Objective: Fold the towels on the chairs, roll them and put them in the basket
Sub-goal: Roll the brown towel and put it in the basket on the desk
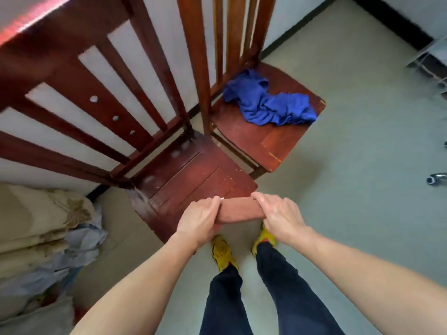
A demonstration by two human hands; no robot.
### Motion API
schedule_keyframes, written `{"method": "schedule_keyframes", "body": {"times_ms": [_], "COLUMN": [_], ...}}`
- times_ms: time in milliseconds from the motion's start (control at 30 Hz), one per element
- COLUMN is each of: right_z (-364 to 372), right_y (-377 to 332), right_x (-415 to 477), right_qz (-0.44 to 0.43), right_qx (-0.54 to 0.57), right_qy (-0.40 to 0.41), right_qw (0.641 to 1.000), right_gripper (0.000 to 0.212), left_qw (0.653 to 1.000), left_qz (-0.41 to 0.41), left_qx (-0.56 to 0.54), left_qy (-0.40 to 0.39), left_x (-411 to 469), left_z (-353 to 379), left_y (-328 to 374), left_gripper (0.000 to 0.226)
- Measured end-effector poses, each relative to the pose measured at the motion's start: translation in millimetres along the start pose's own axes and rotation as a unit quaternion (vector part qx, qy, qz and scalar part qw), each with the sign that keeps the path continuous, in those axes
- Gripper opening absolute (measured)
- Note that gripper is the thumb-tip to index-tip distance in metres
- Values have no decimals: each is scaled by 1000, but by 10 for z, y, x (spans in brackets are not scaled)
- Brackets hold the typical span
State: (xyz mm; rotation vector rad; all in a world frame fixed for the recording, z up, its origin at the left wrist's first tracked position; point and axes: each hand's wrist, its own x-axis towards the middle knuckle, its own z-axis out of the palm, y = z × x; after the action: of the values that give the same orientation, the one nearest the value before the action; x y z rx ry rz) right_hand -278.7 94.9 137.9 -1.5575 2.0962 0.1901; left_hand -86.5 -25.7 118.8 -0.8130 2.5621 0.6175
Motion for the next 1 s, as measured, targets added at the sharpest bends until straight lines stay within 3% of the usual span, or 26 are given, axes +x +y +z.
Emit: {"method": "schedule_keyframes", "body": {"times_ms": [100,267,467,700,1000], "right_z": [-321,-752,-1007,-902,-663], "right_y": [329,876,1836,3071,4275], "right_x": [-517,-1378,-2640,-4323,-6251], "right_qz": [28,94,219,353,515], "right_qx": [-16,-47,-28,9,38], "right_qy": [14,91,154,196,238], "right_qw": [999,990,963,915,822], "right_gripper": [67,65,64,62,60], "left_qw": [995,972,901,838,732], "left_qz": [66,181,341,451,597], "left_qx": [74,140,257,287,299], "left_qy": [12,52,75,105,135], "left_x": [16,191,396,440,215], "left_z": [-363,-999,-1538,-1396,-1055], "left_y": [528,1487,3179,5450,8054], "left_gripper": [64,53,55,59,50]}}
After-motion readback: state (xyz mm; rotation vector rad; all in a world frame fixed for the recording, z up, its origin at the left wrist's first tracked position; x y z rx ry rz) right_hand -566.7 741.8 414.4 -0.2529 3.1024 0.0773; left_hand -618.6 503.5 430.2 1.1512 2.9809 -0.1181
